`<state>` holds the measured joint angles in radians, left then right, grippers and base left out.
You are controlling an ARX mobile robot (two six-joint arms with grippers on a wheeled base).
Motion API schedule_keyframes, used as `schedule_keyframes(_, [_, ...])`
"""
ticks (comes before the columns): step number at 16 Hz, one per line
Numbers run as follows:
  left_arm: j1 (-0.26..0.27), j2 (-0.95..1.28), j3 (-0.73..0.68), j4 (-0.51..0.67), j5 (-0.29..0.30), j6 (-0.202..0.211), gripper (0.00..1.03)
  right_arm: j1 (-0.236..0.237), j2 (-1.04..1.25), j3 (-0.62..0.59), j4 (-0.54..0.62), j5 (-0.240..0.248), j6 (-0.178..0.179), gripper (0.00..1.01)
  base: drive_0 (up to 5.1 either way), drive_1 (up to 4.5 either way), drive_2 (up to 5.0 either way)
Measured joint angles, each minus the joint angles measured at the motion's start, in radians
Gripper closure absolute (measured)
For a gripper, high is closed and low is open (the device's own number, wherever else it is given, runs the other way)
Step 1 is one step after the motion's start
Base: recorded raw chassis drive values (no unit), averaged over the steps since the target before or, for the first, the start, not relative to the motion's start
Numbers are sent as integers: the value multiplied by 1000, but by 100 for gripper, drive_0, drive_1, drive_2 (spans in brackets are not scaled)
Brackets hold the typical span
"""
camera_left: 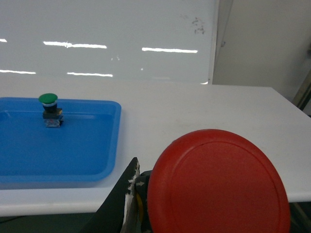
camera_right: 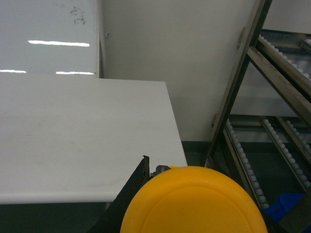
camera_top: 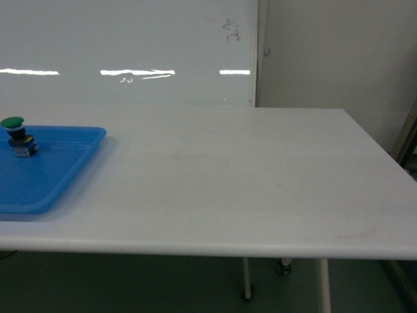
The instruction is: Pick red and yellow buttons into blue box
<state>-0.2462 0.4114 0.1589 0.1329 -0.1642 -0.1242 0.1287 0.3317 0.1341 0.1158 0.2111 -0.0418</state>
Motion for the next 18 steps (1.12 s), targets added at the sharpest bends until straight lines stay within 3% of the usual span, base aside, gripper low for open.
schedule_keyframes(8, [0, -1, 0, 2, 0, 0, 68, 0, 0, 0, 0, 1, 0, 73, 502, -239, -239])
schedule_keyframes(18, [0, -1, 0, 0, 0, 0, 68, 0, 0, 0, -2, 1, 0, 73, 462, -380, -109])
